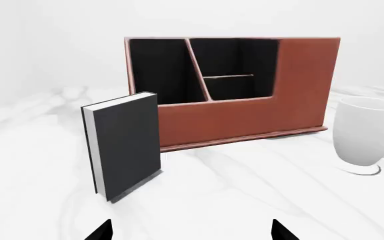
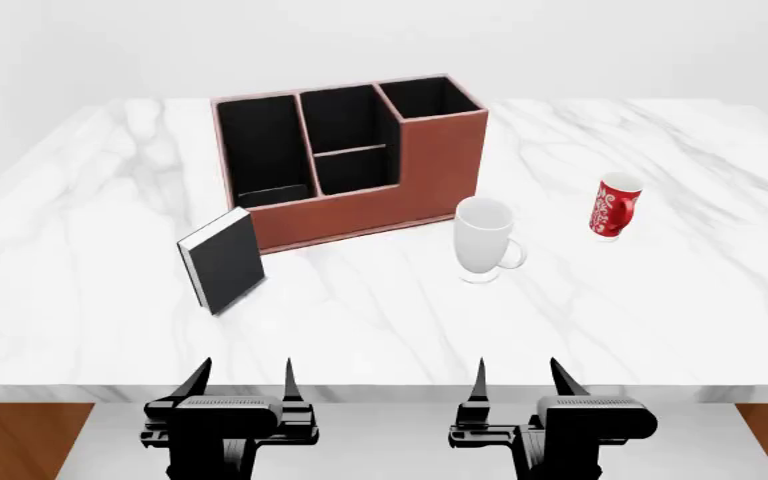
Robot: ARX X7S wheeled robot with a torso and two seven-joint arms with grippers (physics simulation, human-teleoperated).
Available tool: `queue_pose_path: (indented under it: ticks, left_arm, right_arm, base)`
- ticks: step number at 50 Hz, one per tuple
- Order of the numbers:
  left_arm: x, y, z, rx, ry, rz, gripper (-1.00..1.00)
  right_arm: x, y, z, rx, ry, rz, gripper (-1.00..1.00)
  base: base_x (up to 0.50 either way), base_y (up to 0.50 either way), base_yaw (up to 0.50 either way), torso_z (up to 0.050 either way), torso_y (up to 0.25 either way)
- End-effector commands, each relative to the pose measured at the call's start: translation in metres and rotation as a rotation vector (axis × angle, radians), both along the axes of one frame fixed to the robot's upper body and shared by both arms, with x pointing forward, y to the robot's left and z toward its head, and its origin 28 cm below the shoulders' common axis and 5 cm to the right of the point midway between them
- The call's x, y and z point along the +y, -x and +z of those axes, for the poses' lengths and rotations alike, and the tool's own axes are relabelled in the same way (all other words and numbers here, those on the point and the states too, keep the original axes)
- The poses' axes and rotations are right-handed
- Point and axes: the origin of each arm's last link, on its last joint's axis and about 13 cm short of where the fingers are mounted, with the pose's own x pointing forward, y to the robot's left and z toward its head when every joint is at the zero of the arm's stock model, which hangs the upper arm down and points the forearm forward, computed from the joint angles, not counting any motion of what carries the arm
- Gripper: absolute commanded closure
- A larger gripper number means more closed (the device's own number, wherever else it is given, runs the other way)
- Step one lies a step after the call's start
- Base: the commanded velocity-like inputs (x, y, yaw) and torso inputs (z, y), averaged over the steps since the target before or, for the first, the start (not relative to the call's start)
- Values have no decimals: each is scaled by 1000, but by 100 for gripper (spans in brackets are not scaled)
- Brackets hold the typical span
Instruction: Pick up the red mug and place it to the right of the caddy.
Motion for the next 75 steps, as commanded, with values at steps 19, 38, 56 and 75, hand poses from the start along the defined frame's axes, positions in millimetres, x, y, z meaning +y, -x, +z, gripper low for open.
queue_pose_path:
  ticks: [19, 38, 56, 75]
  left_arm:
    - [-1, -2, -4, 9, -16, -29, -100]
    - [-2, -2, -4, -2, -32, -27, -100]
    - [-2, -25, 102, -69, -51, -92, -100]
    - [-4, -67, 216, -227, -53, -84, -100]
  right_arm:
    - [2, -1, -1, 48, -11, 31, -100]
    - [1, -1, -1, 63, -2, 20, -100]
    - [-8, -18, 60, 84, -72, 57, -100]
    - [-21, -47, 107, 51, -2, 3, -100]
  base:
    - [0, -178, 0, 0, 0]
    - [4, -500, 0, 0, 0]
    - [7, -346, 0, 0, 0]
    - [291, 0, 0, 0, 0]
